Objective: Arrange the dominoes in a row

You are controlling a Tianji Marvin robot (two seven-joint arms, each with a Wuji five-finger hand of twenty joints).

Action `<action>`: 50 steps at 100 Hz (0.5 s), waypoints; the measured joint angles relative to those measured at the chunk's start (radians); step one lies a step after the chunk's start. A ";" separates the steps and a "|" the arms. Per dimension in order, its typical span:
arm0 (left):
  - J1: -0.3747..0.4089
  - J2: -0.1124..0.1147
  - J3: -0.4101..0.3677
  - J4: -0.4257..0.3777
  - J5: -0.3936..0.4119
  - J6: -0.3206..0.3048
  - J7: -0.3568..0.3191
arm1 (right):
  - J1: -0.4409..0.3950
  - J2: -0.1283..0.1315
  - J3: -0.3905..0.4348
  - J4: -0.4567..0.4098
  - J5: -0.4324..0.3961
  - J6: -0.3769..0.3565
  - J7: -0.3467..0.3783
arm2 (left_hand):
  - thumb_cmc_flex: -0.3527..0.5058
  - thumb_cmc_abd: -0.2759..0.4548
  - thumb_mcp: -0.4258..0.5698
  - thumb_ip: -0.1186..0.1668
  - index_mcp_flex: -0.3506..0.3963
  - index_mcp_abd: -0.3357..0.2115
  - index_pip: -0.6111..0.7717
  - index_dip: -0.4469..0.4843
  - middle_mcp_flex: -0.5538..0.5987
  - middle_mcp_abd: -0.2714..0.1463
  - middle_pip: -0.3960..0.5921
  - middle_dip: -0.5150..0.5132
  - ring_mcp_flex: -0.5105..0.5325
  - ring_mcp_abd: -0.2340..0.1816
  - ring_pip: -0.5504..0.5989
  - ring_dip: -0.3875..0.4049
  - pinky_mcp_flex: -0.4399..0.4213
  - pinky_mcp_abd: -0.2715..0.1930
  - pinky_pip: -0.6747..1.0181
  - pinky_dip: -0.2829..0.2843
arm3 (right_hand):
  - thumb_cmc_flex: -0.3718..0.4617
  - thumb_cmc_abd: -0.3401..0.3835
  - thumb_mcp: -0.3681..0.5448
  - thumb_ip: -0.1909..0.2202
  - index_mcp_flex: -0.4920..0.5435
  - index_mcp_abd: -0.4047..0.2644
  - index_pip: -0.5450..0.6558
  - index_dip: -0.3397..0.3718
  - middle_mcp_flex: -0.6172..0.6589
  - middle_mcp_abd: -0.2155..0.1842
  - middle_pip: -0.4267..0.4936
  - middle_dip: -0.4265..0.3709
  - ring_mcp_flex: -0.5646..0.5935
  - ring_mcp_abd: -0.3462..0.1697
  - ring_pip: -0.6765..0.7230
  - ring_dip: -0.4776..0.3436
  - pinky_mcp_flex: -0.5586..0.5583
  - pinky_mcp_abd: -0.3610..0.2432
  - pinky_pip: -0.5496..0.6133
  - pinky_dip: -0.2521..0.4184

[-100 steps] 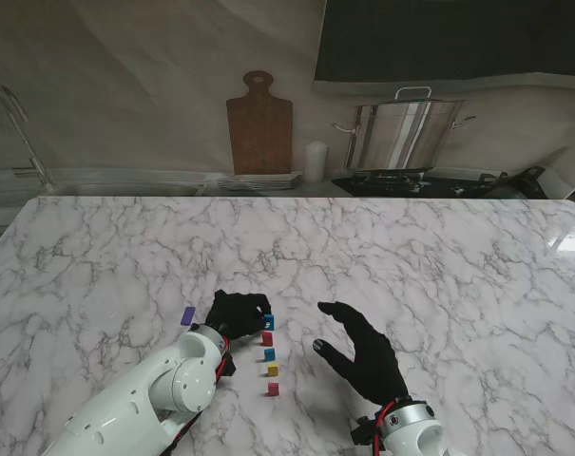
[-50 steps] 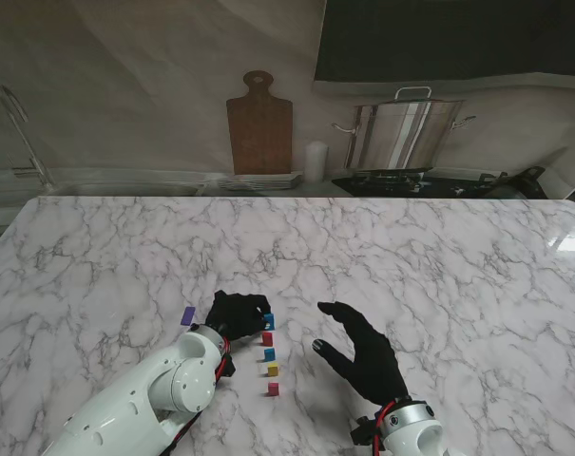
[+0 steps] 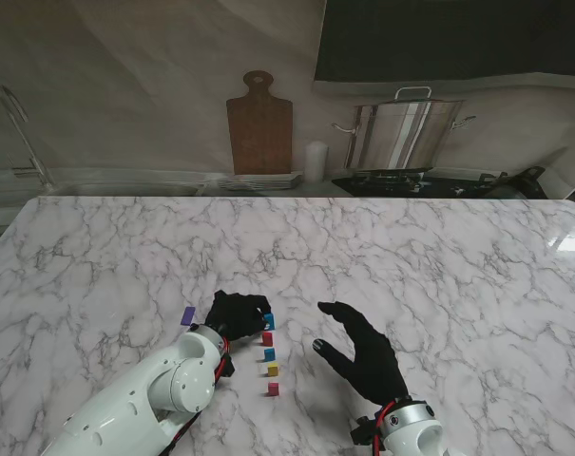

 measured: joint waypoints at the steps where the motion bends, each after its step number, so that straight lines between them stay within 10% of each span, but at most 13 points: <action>1: 0.000 0.000 0.000 0.000 0.000 0.000 0.000 | 0.000 0.000 0.000 0.000 0.000 0.000 0.000 | 0.000 0.000 0.000 0.000 0.004 0.000 0.000 0.000 0.000 0.000 0.000 0.000 0.000 0.000 0.000 0.000 0.000 0.000 0.000 0.000 | 0.000 0.000 0.000 0.000 0.000 0.000 0.000 0.000 0.000 0.000 0.000 0.000 0.000 0.000 0.000 0.000 0.000 0.000 0.000 0.000; 50: 0.000 0.001 0.000 -0.001 0.005 -0.003 0.000 | 0.000 0.000 0.001 0.000 0.001 -0.001 0.000 | 0.000 0.000 0.000 0.000 0.011 -0.001 0.013 0.000 -0.006 0.000 0.004 0.003 -0.009 0.000 -0.001 0.000 0.000 0.000 -0.006 0.000 | 0.000 0.000 0.000 0.000 0.000 0.000 0.000 0.000 0.000 0.000 0.000 0.000 0.000 0.000 0.000 0.000 0.000 0.000 0.000 0.000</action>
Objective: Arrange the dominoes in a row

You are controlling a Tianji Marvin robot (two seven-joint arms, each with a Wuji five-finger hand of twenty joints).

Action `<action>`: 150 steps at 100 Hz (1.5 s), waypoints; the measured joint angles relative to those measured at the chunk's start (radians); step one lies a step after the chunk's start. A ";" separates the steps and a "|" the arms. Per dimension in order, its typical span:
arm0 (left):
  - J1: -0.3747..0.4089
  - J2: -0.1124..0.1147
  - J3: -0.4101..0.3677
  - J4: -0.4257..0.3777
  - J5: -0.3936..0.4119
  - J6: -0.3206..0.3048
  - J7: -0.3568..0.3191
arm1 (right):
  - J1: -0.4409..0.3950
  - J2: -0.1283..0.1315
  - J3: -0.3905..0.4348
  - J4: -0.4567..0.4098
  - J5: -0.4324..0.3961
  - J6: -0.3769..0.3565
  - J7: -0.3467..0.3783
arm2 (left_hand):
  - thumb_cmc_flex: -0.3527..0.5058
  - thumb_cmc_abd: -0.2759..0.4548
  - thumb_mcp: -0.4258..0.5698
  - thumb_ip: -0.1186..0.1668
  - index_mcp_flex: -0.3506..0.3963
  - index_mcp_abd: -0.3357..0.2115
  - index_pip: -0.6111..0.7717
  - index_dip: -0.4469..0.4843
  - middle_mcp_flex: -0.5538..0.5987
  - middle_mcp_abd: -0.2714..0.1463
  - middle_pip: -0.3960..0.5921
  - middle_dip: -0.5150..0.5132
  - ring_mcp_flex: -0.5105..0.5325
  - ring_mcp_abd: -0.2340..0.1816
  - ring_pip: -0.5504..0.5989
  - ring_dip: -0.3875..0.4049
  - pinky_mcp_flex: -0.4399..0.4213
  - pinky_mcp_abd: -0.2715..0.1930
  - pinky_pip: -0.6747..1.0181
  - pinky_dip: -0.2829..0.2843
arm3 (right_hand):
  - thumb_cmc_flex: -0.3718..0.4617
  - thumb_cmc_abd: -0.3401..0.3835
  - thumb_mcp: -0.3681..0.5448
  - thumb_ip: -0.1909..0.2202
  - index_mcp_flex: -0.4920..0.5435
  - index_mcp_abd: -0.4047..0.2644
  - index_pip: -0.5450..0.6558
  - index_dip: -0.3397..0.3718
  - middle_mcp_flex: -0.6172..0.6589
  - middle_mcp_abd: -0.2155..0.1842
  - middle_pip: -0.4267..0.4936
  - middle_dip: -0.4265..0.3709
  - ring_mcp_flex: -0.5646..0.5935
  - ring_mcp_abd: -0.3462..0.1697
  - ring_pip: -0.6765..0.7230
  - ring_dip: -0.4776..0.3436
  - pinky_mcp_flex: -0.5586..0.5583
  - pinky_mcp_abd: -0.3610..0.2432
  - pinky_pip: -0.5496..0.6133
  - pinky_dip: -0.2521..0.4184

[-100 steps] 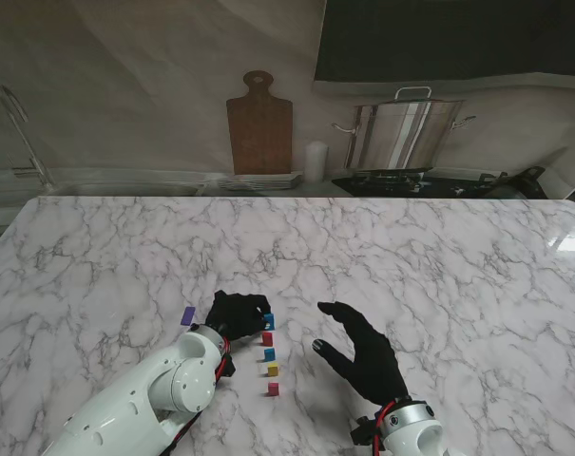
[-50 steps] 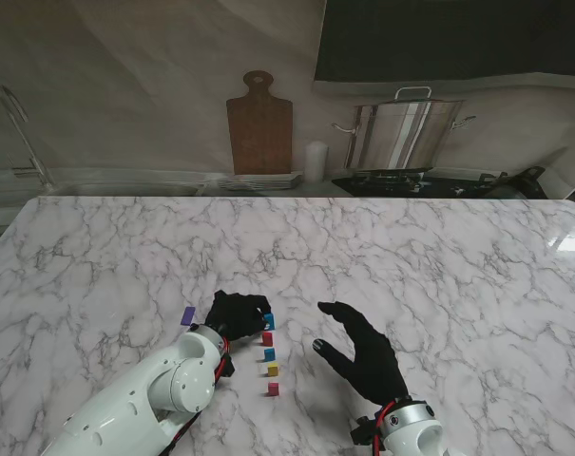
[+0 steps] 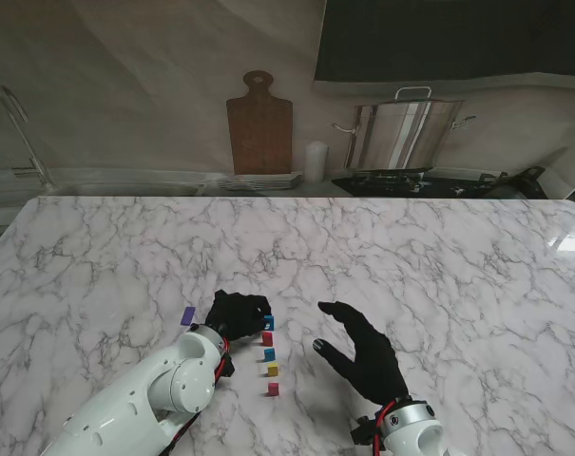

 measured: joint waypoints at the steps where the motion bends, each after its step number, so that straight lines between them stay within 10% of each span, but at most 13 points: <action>1: 0.000 0.000 0.000 0.000 0.000 0.000 0.000 | 0.000 0.000 0.000 0.000 0.000 0.000 0.000 | 0.000 0.000 0.000 0.000 0.000 0.000 0.000 0.000 0.000 0.000 0.000 0.000 0.000 0.000 0.000 0.000 0.000 0.000 0.000 0.000 | 0.000 0.000 0.000 0.000 0.000 0.000 0.000 0.000 0.000 0.000 0.000 0.000 0.000 0.000 0.000 0.000 0.000 0.000 0.000 0.000; 150: 0.014 0.015 -0.015 -0.033 0.024 0.013 -0.054 | -0.004 0.000 0.001 -0.004 -0.001 0.001 0.002 | -0.057 0.000 0.110 0.000 0.000 0.013 -0.249 -0.048 -0.258 0.051 0.166 -0.064 -0.088 0.024 -0.049 0.009 -0.011 0.002 -0.131 0.005 | 0.000 0.000 0.000 0.000 0.000 0.000 0.000 0.000 0.000 0.000 0.000 0.000 0.000 0.000 0.000 0.000 0.000 0.000 0.000 0.000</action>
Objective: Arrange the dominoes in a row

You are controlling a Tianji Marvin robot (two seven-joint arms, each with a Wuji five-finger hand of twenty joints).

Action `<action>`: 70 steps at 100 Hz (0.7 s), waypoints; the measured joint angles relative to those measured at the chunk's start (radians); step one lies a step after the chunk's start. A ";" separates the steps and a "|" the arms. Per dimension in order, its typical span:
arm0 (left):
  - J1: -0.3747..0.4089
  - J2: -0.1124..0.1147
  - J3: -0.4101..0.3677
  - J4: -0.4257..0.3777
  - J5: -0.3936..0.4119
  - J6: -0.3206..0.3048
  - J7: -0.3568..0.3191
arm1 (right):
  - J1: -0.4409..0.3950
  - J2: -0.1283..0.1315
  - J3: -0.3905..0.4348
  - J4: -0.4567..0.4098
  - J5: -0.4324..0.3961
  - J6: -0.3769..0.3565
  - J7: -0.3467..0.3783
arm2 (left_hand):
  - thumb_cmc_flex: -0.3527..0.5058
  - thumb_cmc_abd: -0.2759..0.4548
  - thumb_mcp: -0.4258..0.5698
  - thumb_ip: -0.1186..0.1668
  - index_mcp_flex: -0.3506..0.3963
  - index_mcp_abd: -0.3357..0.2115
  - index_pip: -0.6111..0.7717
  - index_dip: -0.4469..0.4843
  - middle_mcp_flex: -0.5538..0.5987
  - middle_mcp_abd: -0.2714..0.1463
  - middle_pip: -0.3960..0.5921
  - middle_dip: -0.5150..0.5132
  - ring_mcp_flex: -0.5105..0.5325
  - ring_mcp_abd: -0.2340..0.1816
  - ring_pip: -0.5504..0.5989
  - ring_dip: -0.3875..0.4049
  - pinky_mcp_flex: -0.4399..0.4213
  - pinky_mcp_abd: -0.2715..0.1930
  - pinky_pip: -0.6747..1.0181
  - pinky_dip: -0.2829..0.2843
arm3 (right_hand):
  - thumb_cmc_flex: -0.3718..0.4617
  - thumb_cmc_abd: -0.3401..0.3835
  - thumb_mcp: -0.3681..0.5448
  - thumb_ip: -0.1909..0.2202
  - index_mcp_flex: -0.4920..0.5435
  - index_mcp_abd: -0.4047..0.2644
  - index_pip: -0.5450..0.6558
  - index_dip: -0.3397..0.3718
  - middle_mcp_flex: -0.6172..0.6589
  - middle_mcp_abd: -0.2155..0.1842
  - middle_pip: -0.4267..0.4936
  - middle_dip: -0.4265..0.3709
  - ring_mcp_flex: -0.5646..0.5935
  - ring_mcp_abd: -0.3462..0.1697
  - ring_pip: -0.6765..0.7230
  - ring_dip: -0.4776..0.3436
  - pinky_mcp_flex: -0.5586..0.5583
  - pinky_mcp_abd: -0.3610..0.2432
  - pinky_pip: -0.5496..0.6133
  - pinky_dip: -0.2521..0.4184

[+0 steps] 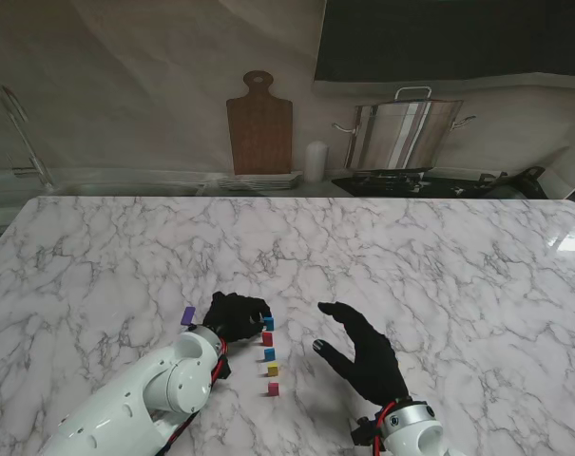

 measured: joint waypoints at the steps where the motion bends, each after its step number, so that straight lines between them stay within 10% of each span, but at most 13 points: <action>1: 0.000 0.000 0.000 0.000 0.000 0.000 -0.001 | 0.000 0.000 0.000 0.000 0.000 0.000 0.000 | -0.001 0.000 0.001 0.000 0.000 0.000 -0.005 0.000 -0.002 0.000 0.000 -0.005 0.000 0.000 -0.003 0.000 0.000 0.000 -0.001 0.000 | 0.000 0.000 0.000 0.000 0.000 0.000 0.000 0.000 0.000 0.000 0.000 0.000 0.000 0.000 0.000 0.000 0.000 0.000 0.000 0.000; 70: 0.053 0.020 -0.077 -0.056 0.082 -0.024 -0.049 | -0.001 0.000 0.002 0.000 0.000 -0.001 0.002 | -0.065 0.000 0.078 0.002 -0.025 0.001 -0.076 -0.012 -0.142 0.022 0.016 -0.182 -0.042 0.012 -0.109 -0.071 -0.001 0.005 -0.060 0.007 | 0.000 0.000 0.000 0.000 0.000 0.000 0.000 0.000 0.000 0.000 0.000 0.000 0.000 0.000 0.000 0.000 0.000 0.000 0.000 0.000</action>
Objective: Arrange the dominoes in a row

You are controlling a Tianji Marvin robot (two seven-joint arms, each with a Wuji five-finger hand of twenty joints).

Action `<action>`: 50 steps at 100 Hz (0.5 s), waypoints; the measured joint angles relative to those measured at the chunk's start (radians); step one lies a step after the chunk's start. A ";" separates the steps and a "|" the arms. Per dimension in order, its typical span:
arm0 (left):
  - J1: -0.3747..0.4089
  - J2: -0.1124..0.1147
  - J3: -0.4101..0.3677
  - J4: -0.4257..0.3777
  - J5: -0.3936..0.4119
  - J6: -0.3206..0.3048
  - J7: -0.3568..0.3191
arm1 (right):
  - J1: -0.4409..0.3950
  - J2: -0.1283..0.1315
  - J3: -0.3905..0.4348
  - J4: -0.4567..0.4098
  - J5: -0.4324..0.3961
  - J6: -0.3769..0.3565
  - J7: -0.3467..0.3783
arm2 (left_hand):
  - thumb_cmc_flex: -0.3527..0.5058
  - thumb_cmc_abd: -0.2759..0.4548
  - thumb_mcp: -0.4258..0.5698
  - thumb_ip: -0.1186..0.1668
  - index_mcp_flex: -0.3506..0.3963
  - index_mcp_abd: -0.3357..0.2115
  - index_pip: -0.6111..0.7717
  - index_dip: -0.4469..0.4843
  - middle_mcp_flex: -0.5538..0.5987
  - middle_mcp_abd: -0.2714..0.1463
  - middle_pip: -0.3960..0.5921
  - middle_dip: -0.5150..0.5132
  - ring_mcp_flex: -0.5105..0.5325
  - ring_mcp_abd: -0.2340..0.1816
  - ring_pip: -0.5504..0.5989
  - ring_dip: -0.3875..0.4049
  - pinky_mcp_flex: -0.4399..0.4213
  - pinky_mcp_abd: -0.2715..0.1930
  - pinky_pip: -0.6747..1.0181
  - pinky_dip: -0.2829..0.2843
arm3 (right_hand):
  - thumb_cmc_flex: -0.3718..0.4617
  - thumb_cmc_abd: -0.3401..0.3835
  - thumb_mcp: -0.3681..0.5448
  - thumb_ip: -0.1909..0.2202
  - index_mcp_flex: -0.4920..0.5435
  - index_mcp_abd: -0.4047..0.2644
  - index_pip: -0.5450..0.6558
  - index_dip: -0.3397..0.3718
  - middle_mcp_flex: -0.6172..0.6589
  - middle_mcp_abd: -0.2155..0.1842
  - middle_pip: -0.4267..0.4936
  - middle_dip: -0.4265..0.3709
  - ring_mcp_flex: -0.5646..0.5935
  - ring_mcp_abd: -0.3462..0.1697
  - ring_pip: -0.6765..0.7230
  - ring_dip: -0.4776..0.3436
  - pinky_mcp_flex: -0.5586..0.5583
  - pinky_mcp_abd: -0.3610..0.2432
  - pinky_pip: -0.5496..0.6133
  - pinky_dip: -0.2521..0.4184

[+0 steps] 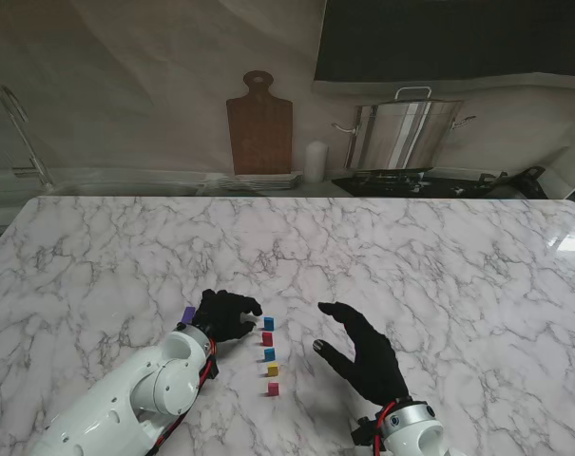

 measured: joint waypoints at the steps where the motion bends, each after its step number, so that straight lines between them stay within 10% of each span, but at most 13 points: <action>1: 0.002 0.000 -0.003 -0.002 0.005 -0.002 -0.001 | 0.000 0.000 0.000 0.000 0.000 0.000 0.000 | 0.000 0.000 0.000 0.000 -0.002 0.000 0.000 0.000 -0.004 0.000 -0.001 -0.001 -0.003 0.000 -0.001 -0.004 0.000 0.000 -0.002 0.000 | 0.000 0.000 0.000 0.000 0.000 0.000 0.000 0.000 0.000 0.000 0.000 0.000 0.000 0.000 0.000 0.000 0.000 0.000 0.000 0.000; 50: 0.074 0.032 -0.186 -0.054 0.127 -0.066 -0.114 | -0.003 0.000 -0.001 -0.002 -0.003 0.000 -0.002 | -0.049 0.000 -0.011 0.004 -0.029 0.000 -0.033 -0.003 -0.060 0.010 -0.040 -0.032 -0.032 0.000 -0.080 -0.067 0.000 0.000 -0.065 0.000 | 0.000 0.000 0.000 0.000 0.000 0.000 0.000 0.000 0.000 0.000 0.000 0.000 0.000 0.000 0.000 0.000 0.000 0.000 0.000 0.000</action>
